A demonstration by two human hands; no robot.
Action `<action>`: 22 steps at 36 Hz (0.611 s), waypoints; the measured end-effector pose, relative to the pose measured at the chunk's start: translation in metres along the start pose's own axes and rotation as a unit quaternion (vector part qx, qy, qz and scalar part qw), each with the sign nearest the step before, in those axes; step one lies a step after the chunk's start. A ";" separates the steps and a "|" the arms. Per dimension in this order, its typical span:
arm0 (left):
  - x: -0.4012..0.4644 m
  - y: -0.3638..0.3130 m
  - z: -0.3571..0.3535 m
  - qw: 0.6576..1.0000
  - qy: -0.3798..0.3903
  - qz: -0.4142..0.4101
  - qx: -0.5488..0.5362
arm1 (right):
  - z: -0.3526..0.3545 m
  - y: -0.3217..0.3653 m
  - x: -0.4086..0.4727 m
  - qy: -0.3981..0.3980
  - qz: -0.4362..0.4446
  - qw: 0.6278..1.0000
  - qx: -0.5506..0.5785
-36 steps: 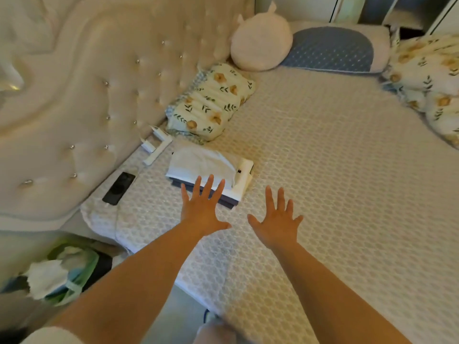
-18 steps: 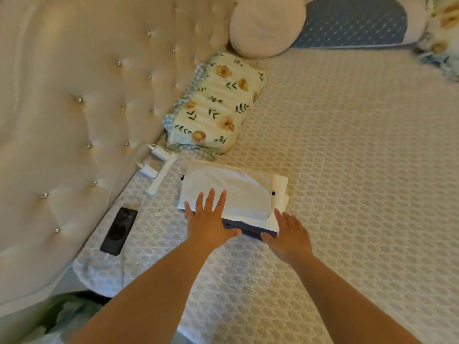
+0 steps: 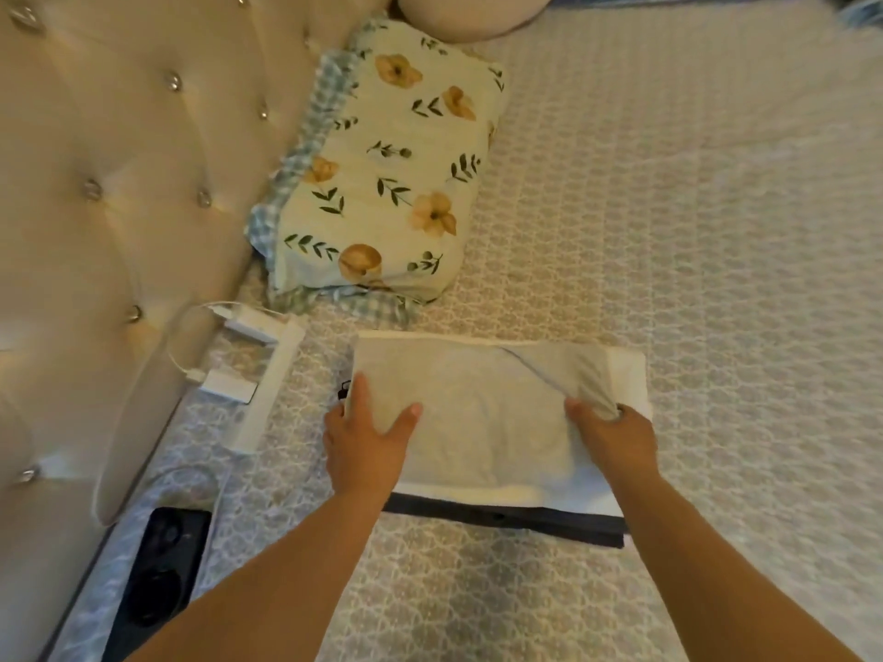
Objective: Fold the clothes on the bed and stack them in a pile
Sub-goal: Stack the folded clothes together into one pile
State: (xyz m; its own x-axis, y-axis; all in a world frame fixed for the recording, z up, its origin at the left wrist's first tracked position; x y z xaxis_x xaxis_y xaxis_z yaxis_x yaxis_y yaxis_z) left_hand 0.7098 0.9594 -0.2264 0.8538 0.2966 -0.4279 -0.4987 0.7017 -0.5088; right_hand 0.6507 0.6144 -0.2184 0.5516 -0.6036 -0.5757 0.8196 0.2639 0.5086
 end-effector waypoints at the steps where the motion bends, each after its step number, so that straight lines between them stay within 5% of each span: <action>1: 0.003 -0.002 0.002 1.000 -0.010 0.009 -0.023 | 0.005 0.004 0.002 -0.015 0.012 1.000 -0.016; 5: 0.016 -0.003 0.003 0.998 -0.014 0.047 -0.029 | 0.024 -0.001 -0.004 -0.076 0.002 0.995 -0.064; 10: 0.027 0.018 -0.014 0.983 0.075 0.153 -0.069 | 0.030 -0.024 0.007 -0.076 -0.054 0.990 -0.101; 15: 0.040 0.032 -0.023 0.959 0.160 0.189 -0.135 | -0.009 -0.042 0.025 0.115 -0.107 0.981 0.118; 22: 0.028 0.027 -0.036 0.891 0.316 0.241 -0.220 | -0.021 -0.055 0.018 0.256 -0.173 0.936 0.166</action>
State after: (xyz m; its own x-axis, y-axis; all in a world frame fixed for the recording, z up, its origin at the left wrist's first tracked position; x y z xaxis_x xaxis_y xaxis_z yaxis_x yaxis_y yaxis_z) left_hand 0.7150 0.9634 -0.2796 0.3385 -0.0262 -0.9406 -0.9139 0.2290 -0.3353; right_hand 0.6188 0.6048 -0.2695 0.3333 -0.1469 -0.9313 0.9168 -0.1799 0.3565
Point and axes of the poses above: each hand's wrist, its own x-axis towards the middle knuckle, its own z-axis out of the back of the hand, y = z × x, the point moved 9 cm from there along x, towards the middle knuckle, and after that the axes turned 2 degrees about -x, right-handed, at the moved point
